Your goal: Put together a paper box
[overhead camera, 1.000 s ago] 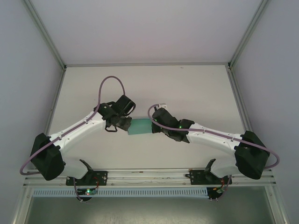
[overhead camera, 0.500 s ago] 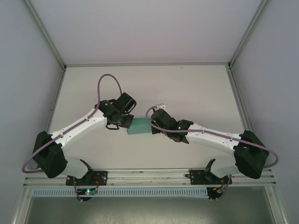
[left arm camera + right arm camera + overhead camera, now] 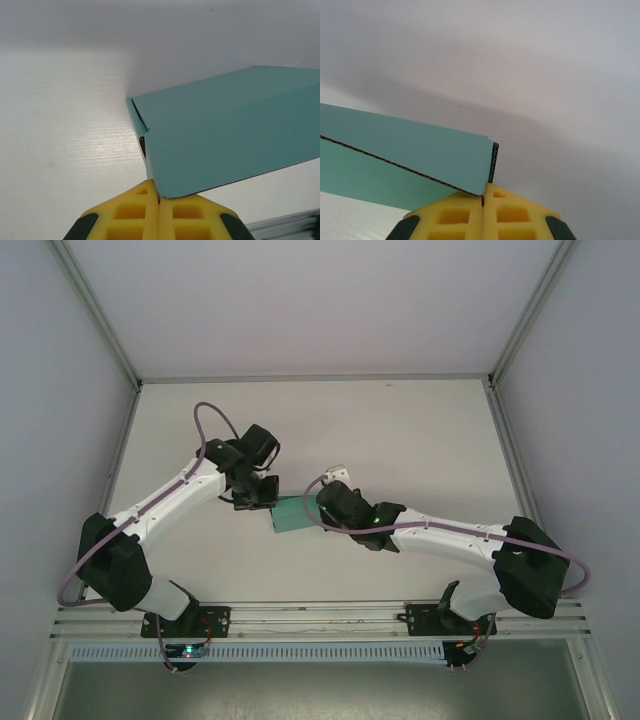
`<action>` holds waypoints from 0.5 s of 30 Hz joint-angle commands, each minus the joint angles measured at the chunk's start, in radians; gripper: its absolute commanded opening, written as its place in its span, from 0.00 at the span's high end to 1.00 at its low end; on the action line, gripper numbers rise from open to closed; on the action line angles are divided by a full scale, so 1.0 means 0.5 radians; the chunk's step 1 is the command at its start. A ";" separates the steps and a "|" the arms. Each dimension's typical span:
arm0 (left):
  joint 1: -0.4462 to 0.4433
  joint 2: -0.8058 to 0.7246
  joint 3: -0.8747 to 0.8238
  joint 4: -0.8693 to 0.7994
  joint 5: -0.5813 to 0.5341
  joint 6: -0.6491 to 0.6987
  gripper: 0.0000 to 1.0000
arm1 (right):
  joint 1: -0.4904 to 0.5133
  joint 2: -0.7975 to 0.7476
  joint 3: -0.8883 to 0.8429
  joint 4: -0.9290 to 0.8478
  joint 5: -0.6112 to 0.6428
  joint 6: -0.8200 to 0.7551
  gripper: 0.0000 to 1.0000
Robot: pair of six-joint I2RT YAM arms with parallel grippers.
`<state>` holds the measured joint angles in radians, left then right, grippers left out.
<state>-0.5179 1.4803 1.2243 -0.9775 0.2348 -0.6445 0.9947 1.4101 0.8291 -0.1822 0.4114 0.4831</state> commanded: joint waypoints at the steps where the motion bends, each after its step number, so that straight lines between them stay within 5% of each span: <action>1: 0.083 0.067 -0.064 0.076 0.273 -0.188 1.00 | 0.044 0.091 -0.102 -0.234 -0.072 -0.041 1.00; 5: 0.187 0.049 -0.094 0.102 0.440 -0.223 1.00 | 0.043 0.097 -0.120 -0.231 -0.076 -0.036 1.00; 15: 0.238 0.120 -0.021 -0.030 0.399 -0.116 1.00 | 0.044 0.146 -0.110 -0.243 -0.099 -0.040 1.00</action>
<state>-0.4099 1.4963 1.2163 -0.9516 0.4187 -0.7151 0.9997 1.4227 0.8219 -0.1543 0.4343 0.4709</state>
